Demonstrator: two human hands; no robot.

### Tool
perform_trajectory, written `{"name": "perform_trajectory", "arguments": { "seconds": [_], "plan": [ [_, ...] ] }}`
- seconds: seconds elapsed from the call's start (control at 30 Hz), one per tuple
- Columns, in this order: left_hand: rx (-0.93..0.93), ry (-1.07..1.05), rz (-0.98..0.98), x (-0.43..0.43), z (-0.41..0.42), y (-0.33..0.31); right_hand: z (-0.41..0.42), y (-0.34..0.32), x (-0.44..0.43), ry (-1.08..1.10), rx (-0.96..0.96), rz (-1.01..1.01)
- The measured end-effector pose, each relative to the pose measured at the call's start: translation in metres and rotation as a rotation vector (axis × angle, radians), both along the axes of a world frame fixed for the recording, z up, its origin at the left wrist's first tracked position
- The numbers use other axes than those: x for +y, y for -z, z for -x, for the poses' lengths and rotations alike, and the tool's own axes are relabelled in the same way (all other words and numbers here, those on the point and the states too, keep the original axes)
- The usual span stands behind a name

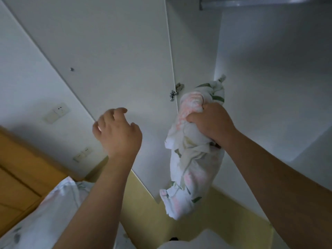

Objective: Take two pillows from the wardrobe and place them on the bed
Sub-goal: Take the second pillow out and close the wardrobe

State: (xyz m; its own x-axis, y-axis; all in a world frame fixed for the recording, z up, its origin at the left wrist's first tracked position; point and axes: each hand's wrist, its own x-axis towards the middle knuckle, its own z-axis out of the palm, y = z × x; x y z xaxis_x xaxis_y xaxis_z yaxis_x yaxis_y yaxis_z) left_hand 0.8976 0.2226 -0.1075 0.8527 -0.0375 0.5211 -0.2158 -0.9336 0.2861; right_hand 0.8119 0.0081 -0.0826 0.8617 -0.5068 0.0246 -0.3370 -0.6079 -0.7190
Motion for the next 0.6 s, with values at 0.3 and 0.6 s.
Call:
{"name": "perform_trajectory", "arguments": {
  "seconds": [0.3, 0.6],
  "plan": [
    [0.129, -0.045, 0.385, 0.032, -0.035, -0.012, -0.005, -0.004, 0.029, -0.227, 0.035, 0.208],
    [0.072, -0.020, 0.639, 0.049, -0.030, -0.022, 0.001, 0.005, 0.045, -0.345, 0.114, 0.162]
  ]
}}
